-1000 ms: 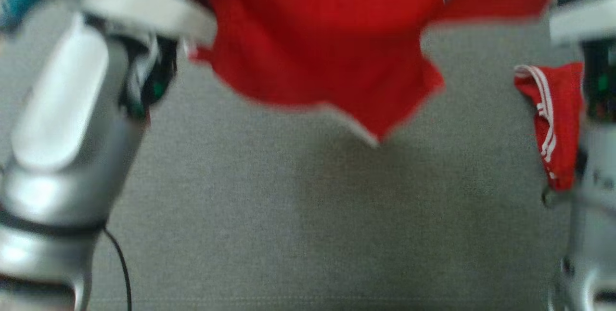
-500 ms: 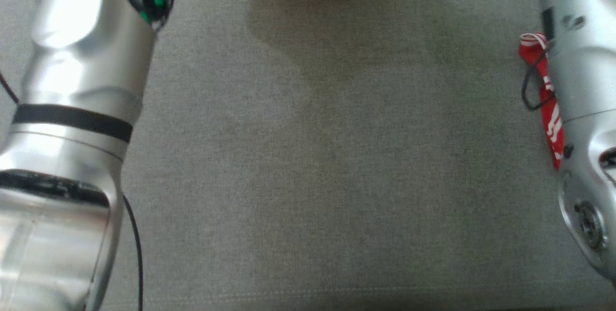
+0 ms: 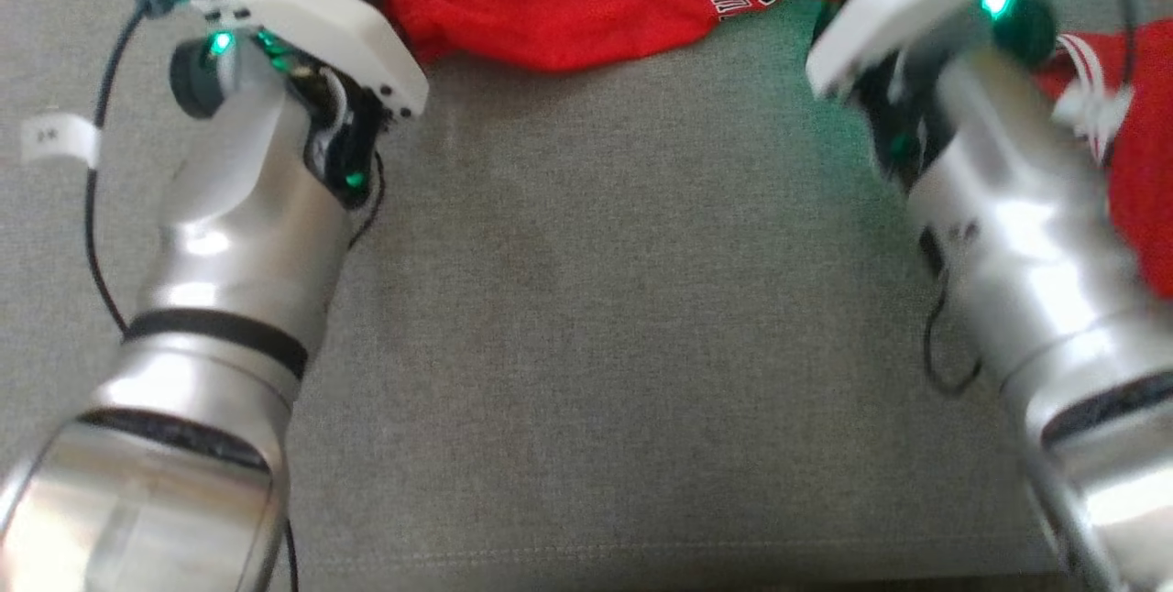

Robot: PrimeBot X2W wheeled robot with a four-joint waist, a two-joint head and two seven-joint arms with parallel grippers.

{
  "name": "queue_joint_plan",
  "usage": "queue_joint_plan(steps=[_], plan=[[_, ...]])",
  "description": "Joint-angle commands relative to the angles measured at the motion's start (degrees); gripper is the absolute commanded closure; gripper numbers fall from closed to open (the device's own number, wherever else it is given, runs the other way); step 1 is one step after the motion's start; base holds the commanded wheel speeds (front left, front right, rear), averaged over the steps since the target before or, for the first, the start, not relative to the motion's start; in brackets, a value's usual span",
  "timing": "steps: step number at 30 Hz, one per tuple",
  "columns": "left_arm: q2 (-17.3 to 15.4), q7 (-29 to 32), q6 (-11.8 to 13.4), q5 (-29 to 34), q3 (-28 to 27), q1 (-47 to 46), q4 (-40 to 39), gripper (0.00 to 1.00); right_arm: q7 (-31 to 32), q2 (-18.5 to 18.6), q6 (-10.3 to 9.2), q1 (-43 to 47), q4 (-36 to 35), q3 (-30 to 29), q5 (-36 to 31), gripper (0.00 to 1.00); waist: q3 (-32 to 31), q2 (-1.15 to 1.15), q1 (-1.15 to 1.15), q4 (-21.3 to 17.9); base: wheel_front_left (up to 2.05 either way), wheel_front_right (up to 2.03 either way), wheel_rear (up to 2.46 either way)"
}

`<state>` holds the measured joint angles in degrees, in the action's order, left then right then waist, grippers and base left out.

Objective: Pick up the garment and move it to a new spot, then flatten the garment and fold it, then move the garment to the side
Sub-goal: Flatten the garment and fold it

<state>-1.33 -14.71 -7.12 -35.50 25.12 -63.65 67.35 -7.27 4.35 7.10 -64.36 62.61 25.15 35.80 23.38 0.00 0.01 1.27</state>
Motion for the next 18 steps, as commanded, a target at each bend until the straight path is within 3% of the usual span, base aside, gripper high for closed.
queue_joint_plan(steps=[1,11,18], plan=[[-1.6,-0.3,-0.3,-1.0,0.0,1.4,-4.1,1.00,-2.2,-1.5,0.39,3.5,-2.7,1.4,1.9,1.00,-0.7,0.00,-0.01,0.0,0.00,0.00,0.00],[-2.4,-0.3,-0.3,0.9,2.1,19.3,-17.5,1.00,-7.4,0.4,0.39,25.3,-12.9,1.6,2.2,1.00,-6.1,0.00,-0.01,-0.4,0.00,0.00,0.00],[-6.4,-0.3,0.4,4.4,0.9,36.9,-33.3,1.00,-6.4,3.2,0.39,43.9,-29.2,-5.3,-1.0,1.00,-11.3,0.00,-0.01,-0.6,0.00,0.00,0.00]])
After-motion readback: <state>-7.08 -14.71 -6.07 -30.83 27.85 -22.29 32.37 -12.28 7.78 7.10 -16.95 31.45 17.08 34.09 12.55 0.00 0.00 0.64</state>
